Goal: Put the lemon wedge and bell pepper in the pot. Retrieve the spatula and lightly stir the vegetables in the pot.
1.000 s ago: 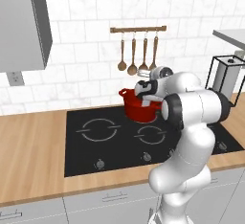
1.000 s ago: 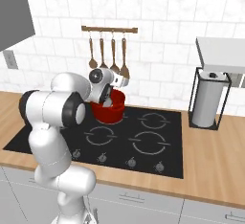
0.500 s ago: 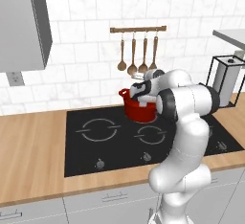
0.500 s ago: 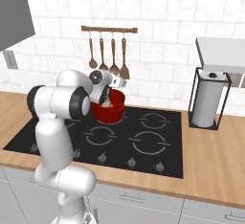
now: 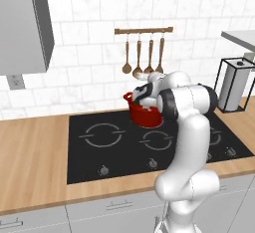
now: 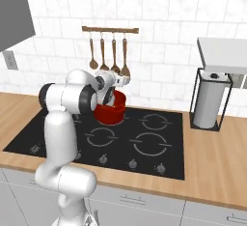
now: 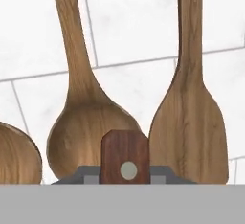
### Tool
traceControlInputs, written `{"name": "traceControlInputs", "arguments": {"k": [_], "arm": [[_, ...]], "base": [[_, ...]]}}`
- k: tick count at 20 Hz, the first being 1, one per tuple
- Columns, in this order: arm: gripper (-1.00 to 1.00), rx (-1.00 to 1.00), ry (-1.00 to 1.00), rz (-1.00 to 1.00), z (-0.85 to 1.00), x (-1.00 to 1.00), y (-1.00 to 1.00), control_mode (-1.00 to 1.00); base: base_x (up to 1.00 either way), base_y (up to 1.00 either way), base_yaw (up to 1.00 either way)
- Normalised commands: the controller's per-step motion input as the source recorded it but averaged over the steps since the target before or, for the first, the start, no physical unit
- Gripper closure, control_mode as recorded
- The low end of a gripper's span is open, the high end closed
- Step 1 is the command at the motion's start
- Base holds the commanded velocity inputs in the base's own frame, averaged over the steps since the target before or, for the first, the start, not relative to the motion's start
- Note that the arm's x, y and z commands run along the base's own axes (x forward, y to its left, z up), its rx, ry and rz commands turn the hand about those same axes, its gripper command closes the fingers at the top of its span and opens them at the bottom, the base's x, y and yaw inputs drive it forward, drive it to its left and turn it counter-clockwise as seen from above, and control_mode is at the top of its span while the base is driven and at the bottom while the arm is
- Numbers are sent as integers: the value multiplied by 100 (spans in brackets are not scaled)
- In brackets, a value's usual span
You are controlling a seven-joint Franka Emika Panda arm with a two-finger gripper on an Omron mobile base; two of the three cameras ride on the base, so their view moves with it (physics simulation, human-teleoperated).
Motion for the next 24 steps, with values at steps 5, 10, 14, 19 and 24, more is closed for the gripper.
{"name": "traceControlInputs", "arguments": {"k": [5,10,14,19,24], "arm": [[100,-5,-28,-9,-34,22,22,-100],[100,0,-10,-15,43,-45,2,-100],[100,0,14,-23,25,-22,-7,-100],[100,0,24,-15,-28,0,10,-100],[100,1,4,-2,-40,7,53,-100]], "base": [[0,0,0],[0,0,0],[0,0,0],[0,0,0],[0,0,0]]}}
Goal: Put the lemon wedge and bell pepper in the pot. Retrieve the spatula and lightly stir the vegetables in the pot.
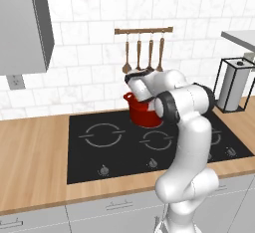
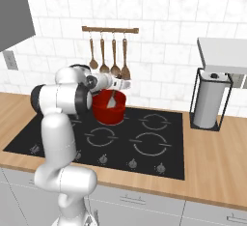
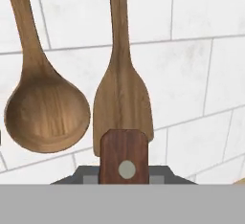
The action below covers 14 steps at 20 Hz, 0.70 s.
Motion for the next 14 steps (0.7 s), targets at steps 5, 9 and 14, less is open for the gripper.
{"name": "traceControlInputs", "arguments": {"k": [5,9,14], "arm": [[100,6,-4,0,-9,22,67,-100],[100,1,-25,0,0,39,29,-100],[100,-5,-30,-2,-42,46,2,-100]], "base": [[0,0,0],[0,0,0],[0,0,0]]}}
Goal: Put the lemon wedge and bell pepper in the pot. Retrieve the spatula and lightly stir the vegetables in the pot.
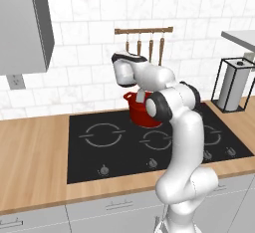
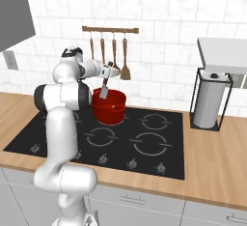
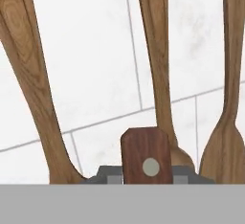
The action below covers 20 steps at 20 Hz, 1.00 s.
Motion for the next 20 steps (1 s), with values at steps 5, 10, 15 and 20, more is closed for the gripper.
{"name": "traceControlInputs", "arguments": {"k": [5,10,15,20], "arm": [[100,-11,-4,-12,-100,25,-17,-100],[100,-4,0,-14,-100,3,-43,-100],[100,0,0,-14,-92,-30,-47,-100],[100,0,-8,-6,-84,0,-7,-100]], "base": [[0,0,0],[0,0,0],[0,0,0],[0,0,0]]}}
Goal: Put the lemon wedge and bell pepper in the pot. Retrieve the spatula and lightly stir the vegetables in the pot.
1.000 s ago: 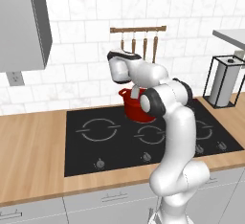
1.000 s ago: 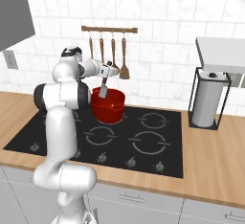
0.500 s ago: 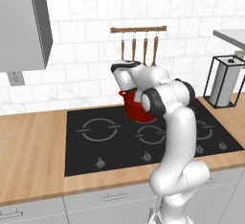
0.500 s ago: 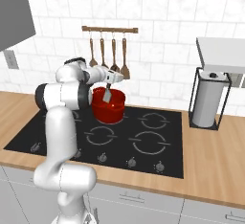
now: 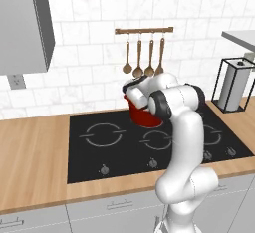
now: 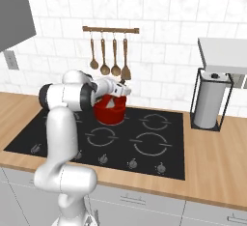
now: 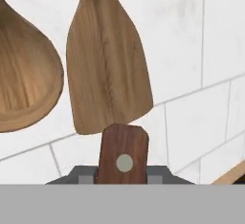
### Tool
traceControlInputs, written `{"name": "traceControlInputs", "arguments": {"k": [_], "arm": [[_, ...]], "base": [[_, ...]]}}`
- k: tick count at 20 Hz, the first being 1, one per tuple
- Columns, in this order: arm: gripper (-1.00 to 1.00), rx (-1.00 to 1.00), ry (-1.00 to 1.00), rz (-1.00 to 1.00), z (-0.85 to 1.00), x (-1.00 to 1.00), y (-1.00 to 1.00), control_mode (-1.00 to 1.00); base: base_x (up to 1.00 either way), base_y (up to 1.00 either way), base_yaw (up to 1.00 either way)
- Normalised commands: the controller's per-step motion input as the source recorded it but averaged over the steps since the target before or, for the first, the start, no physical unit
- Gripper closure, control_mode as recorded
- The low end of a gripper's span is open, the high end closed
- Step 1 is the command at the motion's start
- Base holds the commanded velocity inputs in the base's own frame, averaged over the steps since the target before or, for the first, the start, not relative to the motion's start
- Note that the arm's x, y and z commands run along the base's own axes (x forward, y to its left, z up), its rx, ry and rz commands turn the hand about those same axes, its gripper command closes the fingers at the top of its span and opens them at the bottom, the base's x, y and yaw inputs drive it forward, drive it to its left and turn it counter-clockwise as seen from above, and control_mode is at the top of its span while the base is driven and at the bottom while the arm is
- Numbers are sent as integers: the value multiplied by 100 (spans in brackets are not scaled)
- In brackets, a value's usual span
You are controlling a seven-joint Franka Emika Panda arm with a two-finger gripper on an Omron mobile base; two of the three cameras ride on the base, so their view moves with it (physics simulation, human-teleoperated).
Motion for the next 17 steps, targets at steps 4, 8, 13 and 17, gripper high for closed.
{"name": "traceControlInputs", "arguments": {"k": [4,8,13,17], "arm": [[100,-10,-23,-8,-23,0,-14,-100],[100,-6,-18,-4,20,4,5,-100],[100,0,-7,0,14,2,41,-100],[100,0,0,0,0,-6,66,-100]], "base": [[0,0,0],[0,0,0],[0,0,0],[0,0,0]]}}
